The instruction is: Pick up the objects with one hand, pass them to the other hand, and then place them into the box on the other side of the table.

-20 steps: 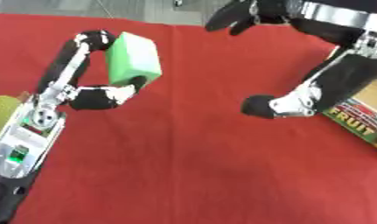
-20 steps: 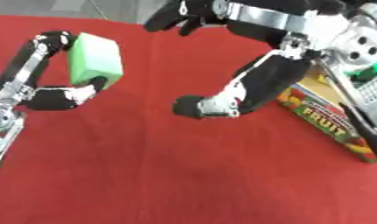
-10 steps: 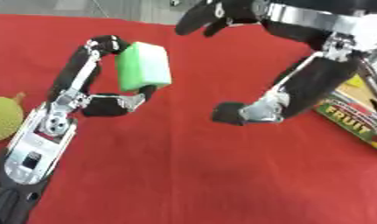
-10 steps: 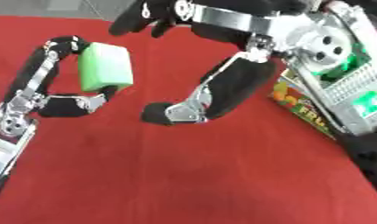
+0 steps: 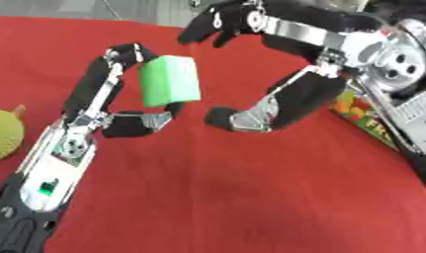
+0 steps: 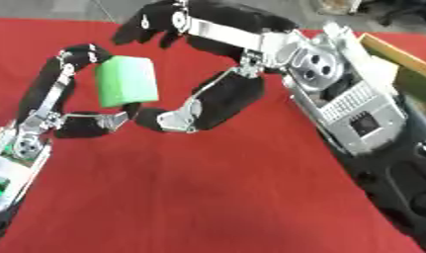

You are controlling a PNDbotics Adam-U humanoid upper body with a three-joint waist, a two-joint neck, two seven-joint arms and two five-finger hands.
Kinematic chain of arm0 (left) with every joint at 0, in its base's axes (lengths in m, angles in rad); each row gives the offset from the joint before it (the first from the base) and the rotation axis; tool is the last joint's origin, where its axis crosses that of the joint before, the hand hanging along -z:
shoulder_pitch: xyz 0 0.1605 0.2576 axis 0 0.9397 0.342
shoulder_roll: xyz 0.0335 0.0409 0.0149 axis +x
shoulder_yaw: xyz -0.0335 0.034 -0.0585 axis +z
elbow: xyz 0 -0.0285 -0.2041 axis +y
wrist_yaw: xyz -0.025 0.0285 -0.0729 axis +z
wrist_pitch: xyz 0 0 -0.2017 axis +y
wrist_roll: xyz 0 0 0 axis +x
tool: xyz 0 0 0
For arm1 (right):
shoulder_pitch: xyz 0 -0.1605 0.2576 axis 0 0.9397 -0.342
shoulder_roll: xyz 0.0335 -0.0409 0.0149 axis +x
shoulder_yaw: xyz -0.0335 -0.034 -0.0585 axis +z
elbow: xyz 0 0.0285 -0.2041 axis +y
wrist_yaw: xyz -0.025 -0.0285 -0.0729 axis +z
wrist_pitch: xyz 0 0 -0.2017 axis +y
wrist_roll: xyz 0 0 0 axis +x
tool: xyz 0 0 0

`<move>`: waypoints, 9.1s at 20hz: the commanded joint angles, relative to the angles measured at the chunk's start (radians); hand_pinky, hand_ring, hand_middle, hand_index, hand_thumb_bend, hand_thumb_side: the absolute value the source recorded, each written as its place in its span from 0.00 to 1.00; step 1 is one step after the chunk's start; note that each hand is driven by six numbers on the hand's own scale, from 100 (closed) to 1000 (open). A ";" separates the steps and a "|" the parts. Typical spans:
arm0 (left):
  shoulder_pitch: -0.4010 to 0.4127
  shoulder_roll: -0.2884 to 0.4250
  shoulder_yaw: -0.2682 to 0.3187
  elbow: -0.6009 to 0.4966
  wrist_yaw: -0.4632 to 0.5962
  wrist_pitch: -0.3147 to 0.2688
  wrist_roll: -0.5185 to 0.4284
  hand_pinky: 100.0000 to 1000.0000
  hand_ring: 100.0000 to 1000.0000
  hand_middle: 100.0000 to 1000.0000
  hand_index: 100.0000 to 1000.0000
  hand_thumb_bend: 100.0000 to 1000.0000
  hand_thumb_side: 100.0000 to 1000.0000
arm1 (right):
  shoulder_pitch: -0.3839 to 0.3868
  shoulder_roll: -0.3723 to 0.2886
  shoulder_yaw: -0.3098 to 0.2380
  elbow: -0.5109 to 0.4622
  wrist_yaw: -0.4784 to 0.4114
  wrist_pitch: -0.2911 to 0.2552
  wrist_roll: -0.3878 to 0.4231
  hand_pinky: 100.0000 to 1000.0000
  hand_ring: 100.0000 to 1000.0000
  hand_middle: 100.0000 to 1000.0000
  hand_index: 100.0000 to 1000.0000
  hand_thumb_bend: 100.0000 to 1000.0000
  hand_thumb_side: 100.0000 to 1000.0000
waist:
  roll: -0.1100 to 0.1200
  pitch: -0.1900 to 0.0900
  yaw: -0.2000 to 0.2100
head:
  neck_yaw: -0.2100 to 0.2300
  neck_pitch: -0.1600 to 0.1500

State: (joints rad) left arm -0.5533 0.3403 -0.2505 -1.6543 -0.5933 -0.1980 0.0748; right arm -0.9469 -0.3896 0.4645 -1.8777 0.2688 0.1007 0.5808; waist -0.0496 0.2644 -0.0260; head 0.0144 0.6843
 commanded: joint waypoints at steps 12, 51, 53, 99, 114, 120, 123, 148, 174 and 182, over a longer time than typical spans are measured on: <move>-0.026 -0.012 -0.017 -0.024 -0.057 -0.049 0.001 0.72 0.65 0.55 0.56 0.00 0.09 | 0.004 0.059 0.007 0.074 0.153 -0.062 -0.064 0.82 0.86 0.82 0.84 0.32 0.17 | 0.006 -0.017 0.002 | 0.007 -0.001; -0.041 -0.052 -0.033 -0.051 -0.006 0.058 0.015 0.68 0.59 0.49 0.54 0.00 0.18 | 0.050 0.108 0.003 0.099 0.285 -0.084 -0.203 0.80 0.84 0.78 0.82 0.37 0.10 | 0.016 0.006 0.003 | 0.021 -0.022; -0.040 -0.053 -0.034 -0.052 -0.004 0.058 0.016 0.68 0.59 0.49 0.54 0.00 0.18 | 0.050 0.109 0.003 0.102 0.289 -0.084 -0.204 0.80 0.84 0.78 0.82 0.37 0.10 | 0.016 0.006 0.003 | 0.021 -0.022; -0.043 -0.054 -0.052 -0.085 -0.021 0.013 0.017 0.68 0.59 0.49 0.55 0.00 0.16 | 0.050 0.115 -0.004 0.156 0.353 -0.110 -0.209 0.79 0.75 0.55 0.63 0.27 0.00 | 0.013 0.013 0.009 | 0.029 -0.025; -0.042 -0.057 -0.054 -0.095 -0.014 0.005 0.031 0.68 0.60 0.51 0.58 0.05 0.13 | 0.055 0.121 -0.007 0.163 0.312 -0.104 -0.222 0.77 0.70 0.45 0.63 0.29 0.00 | 0.012 0.016 0.010 | 0.028 -0.027; -0.041 -0.057 -0.054 -0.095 -0.006 -0.014 0.029 0.71 0.63 0.56 0.71 0.35 0.19 | 0.056 0.121 -0.008 0.161 0.280 -0.098 -0.237 0.76 0.68 0.42 0.61 0.25 0.00 | 0.012 0.017 0.008 | 0.026 -0.028; -0.041 -0.057 -0.054 -0.095 -0.008 -0.022 0.029 0.71 0.64 0.57 0.75 0.42 0.21 | 0.056 0.120 -0.008 0.158 0.267 -0.096 -0.239 0.76 0.67 0.42 0.60 0.24 0.00 | 0.012 0.017 0.007 | 0.027 -0.029; -0.037 -0.063 -0.047 -0.064 -0.116 0.093 0.057 0.74 0.71 0.65 0.90 0.86 0.40 | 0.054 0.106 -0.008 0.127 0.234 -0.093 -0.228 0.74 0.65 0.38 0.56 0.22 0.00 | 0.013 0.021 0.004 | 0.027 -0.036; 0.117 0.139 0.054 -0.083 -0.099 0.188 0.154 0.73 0.69 0.64 0.86 0.83 0.42 | 0.084 -0.137 -0.240 -0.024 -0.031 0.077 -0.379 0.75 0.66 0.40 0.58 0.09 0.00 | 0.036 -0.001 -0.002 | -0.054 -0.025; 0.177 0.220 0.136 -0.163 -0.027 0.229 0.211 0.73 0.68 0.63 0.84 0.74 0.42 | 0.167 -0.292 -0.340 0.043 -0.092 0.103 -0.439 0.75 0.66 0.41 0.59 0.09 0.00 | 0.037 -0.003 0.002 | -0.108 -0.026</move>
State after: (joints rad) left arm -0.3702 0.5235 -0.1385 -1.7876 -0.6367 0.0255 0.2729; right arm -0.7694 -0.6323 0.1526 -1.8375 0.1857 0.2022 0.1561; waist -0.0145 0.2853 -0.0242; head -0.0847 0.6579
